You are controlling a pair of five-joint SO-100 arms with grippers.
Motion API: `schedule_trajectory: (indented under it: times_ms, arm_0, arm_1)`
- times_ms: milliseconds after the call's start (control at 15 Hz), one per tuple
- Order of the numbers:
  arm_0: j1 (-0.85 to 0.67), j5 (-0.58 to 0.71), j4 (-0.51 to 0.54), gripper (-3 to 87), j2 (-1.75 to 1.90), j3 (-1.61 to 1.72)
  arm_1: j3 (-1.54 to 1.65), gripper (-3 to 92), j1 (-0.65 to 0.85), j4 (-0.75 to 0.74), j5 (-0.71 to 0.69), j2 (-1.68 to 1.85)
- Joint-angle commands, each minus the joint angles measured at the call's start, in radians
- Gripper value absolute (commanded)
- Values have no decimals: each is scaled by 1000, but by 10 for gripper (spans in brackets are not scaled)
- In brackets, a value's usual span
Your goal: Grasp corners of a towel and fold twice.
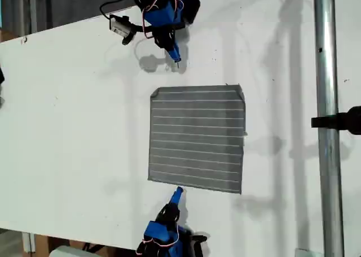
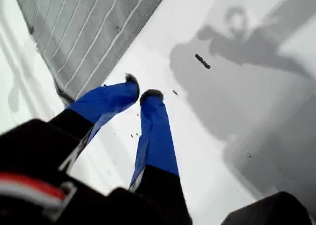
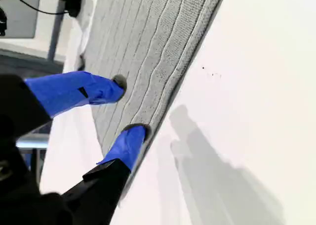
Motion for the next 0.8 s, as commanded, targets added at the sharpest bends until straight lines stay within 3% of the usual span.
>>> schedule_trajectory:
  times_ms: [0, 400, 733]
  arm_0:
    - [-247, -382, -61, -29, 5, 3]
    - [-255, -379, -55, -28, 5, 3]
    - [-256, -377, -57, -29, 5, 2]
  arm_1:
    - [-58, -1, 31, -77, -15, 11]
    - [-101, -2, 17, -78, -41, -17]
    - [-551, -2, -101, -173, -120, -703]
